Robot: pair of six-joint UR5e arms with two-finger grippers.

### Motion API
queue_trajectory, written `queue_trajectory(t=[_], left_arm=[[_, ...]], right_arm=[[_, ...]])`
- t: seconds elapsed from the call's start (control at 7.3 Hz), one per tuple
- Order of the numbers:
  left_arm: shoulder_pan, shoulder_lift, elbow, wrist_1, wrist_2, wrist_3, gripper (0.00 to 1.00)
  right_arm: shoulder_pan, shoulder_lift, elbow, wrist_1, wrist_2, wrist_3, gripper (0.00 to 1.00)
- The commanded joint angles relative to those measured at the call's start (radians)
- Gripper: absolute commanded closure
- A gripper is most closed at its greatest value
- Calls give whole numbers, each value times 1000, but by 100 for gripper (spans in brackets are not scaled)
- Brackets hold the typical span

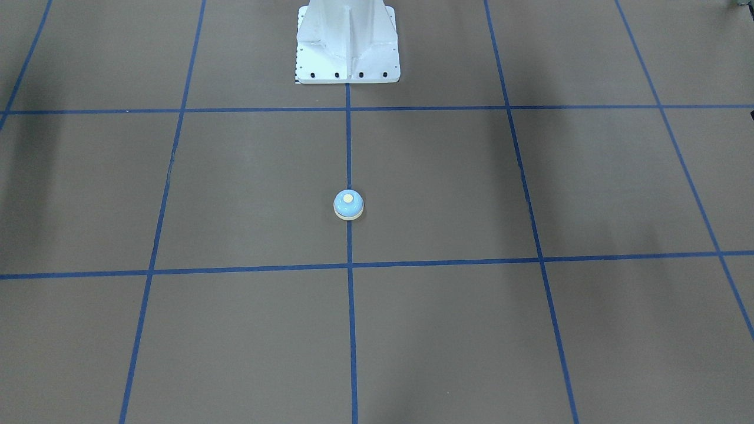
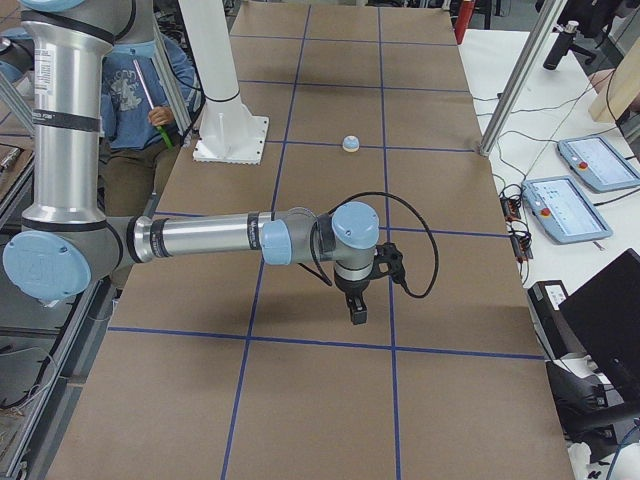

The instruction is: Place and press bell with both arms

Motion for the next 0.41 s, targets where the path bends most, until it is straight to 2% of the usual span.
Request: queue_trajectory(t=[0.0, 0.27], left_arm=[[0, 1, -5, 0, 1, -2, 0], [-1, 15, -28, -2, 1, -2, 0]], right_arm=[[0, -1, 1, 1, -3, 0, 0], [0, -3, -1, 1, -4, 0, 0]])
